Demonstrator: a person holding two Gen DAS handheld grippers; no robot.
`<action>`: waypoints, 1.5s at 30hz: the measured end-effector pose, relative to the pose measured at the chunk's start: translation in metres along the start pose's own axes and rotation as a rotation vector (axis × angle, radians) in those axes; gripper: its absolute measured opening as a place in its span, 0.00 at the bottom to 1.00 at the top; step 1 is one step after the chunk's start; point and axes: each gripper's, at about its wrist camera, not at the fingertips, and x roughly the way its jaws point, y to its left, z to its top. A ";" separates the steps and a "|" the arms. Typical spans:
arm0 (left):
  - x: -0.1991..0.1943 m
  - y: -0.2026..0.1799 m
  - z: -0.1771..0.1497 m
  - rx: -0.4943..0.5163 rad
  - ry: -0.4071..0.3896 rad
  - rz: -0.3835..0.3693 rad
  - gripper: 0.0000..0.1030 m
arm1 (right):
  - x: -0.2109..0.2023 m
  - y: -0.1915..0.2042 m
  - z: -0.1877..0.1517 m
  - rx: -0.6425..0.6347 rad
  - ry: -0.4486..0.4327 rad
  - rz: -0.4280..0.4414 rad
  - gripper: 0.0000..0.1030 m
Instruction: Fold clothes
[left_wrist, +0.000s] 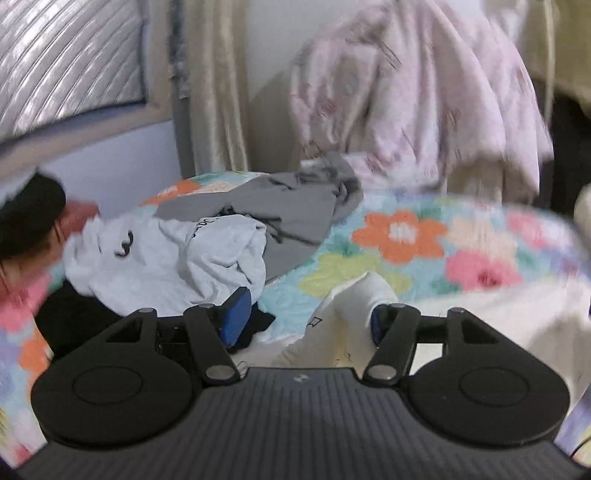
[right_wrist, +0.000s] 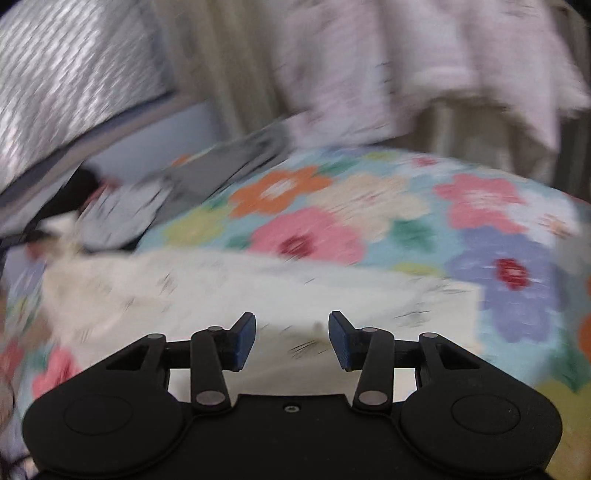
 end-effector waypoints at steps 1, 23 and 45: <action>0.003 -0.003 0.001 0.039 0.013 0.020 0.58 | 0.008 0.006 -0.001 -0.017 0.028 0.019 0.48; 0.032 0.021 0.036 -0.131 0.041 0.154 0.72 | 0.064 0.007 0.024 -0.007 -0.088 -0.091 0.31; 0.104 0.077 0.028 -0.240 0.132 0.235 0.81 | 0.106 0.058 0.016 -0.138 0.207 0.075 0.26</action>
